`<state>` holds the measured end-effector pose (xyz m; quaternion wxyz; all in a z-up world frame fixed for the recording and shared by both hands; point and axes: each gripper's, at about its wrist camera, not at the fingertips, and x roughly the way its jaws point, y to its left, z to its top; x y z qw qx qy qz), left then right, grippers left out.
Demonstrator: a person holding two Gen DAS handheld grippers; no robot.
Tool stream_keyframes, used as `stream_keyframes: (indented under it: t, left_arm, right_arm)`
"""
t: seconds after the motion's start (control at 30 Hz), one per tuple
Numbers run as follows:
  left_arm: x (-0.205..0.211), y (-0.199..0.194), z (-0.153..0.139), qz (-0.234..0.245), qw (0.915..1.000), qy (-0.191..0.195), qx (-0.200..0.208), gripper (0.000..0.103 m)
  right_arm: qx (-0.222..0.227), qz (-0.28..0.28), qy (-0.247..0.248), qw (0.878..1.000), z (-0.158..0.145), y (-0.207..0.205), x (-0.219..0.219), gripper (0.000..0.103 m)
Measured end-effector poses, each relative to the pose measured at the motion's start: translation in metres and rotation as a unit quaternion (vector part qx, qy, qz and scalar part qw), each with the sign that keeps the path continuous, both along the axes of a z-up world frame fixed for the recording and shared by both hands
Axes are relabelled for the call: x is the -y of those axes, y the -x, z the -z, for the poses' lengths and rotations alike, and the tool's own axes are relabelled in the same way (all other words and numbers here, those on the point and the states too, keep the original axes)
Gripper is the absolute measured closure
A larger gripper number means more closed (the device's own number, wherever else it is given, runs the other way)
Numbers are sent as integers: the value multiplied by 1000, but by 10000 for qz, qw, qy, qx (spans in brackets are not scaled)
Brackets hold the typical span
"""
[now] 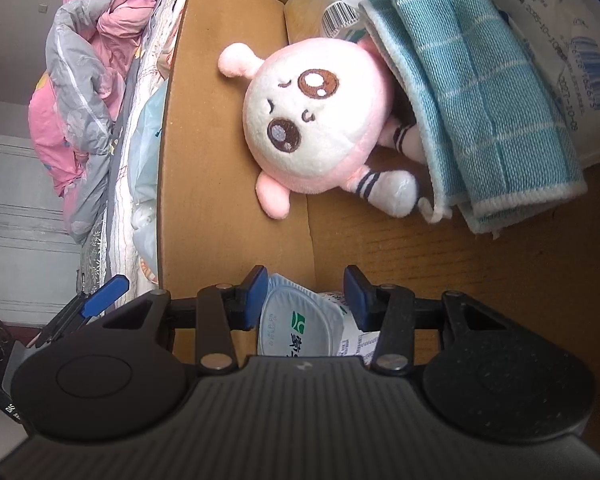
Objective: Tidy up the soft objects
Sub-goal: 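Lower the yogurt cup into the box and open the right gripper, then move the right gripper to the gold tissue pack while the left gripper grasps the orange-striped sock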
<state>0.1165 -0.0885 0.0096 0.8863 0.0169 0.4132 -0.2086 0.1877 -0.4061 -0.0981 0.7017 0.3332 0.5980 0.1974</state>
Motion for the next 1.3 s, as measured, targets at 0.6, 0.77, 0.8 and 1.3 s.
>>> stream_keyframes:
  t: [0.6, 0.77, 0.8, 1.3]
  left_arm:
    - [-84, 29, 7, -1161, 9909, -252, 628, 31]
    - [-107, 29, 14, -1509, 9860, -285, 648, 31]
    - [-112, 27, 15, -1558, 9854, -274, 633, 31]
    - [-136, -45, 80, -1722, 9821, -753, -71, 59]
  right_arm:
    - [1472, 446, 801, 9848, -97, 11, -5, 52]
    - [1845, -87, 657, 9806, -128, 5, -64, 52]
    - [1898, -211, 633, 9796, -132, 3, -78, 52]
    - [1359, -2237, 1326, 9560, -97, -96, -309, 52]
